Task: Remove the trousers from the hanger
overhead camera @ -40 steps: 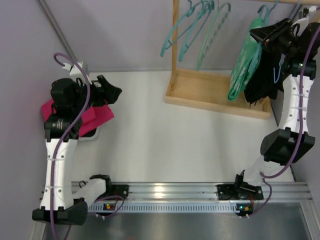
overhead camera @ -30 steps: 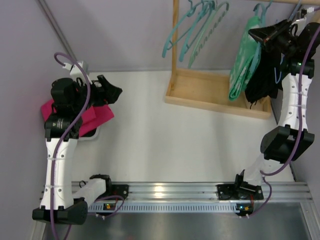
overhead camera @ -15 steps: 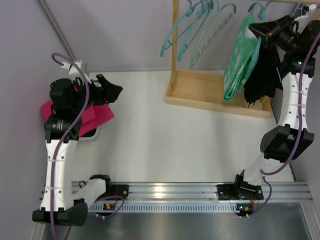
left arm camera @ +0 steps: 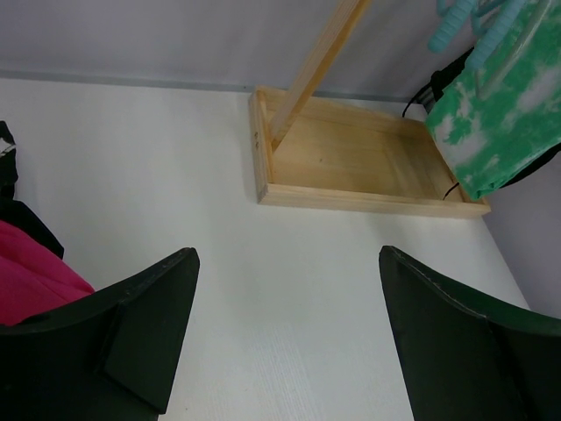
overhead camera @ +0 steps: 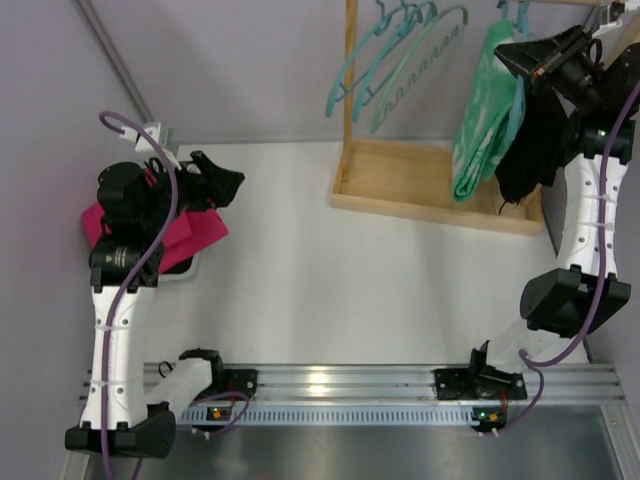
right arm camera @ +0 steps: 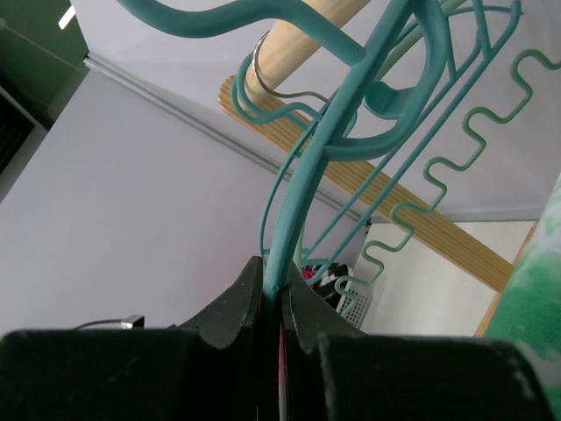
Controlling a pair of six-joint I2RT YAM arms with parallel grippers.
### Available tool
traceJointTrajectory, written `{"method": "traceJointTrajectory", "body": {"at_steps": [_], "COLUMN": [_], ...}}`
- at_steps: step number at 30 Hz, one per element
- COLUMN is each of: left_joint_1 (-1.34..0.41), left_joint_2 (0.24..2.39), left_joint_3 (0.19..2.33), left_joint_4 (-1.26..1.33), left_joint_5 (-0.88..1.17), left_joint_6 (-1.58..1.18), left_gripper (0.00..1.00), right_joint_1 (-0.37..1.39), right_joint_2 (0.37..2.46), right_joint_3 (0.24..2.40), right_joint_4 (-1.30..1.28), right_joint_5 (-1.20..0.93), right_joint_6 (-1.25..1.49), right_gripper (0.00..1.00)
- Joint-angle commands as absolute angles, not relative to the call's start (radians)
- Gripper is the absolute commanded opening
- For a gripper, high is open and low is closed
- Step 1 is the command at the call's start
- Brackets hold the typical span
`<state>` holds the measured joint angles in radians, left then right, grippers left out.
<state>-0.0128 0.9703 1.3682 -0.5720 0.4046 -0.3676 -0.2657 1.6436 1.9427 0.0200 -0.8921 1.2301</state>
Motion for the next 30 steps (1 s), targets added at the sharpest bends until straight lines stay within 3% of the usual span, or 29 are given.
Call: {"method": "traceJointTrajectory", "body": {"at_steps": [1, 19, 30], "left_joint_1": [-0.008, -0.069, -0.635], "left_joint_2": [0.943, 0.848, 0.962], "left_joint_3": [1.353, 1.138, 1.069], "left_joint_4": [-0.477, -0.299, -0.036], "left_joint_5": [0.436, 0.632, 0.244], "left_joint_6": [-0.353, -0.012, 0.136], "left_gripper": [0.89, 0.89, 0.96], "right_joint_1": [-0.256, -0.255, -0.252], "right_joint_2": [1.519, 1.054, 0.864], "right_joint_3": [1.973, 1.444, 1.325], "right_joint_4": [0.273, 0.233, 0.045], "right_joint_5": [-0.908, -0.894, -0.685], "right_joint_6": [1.166, 1.230, 1.203], "right_gripper": [0.00, 0.00, 0.00]}}
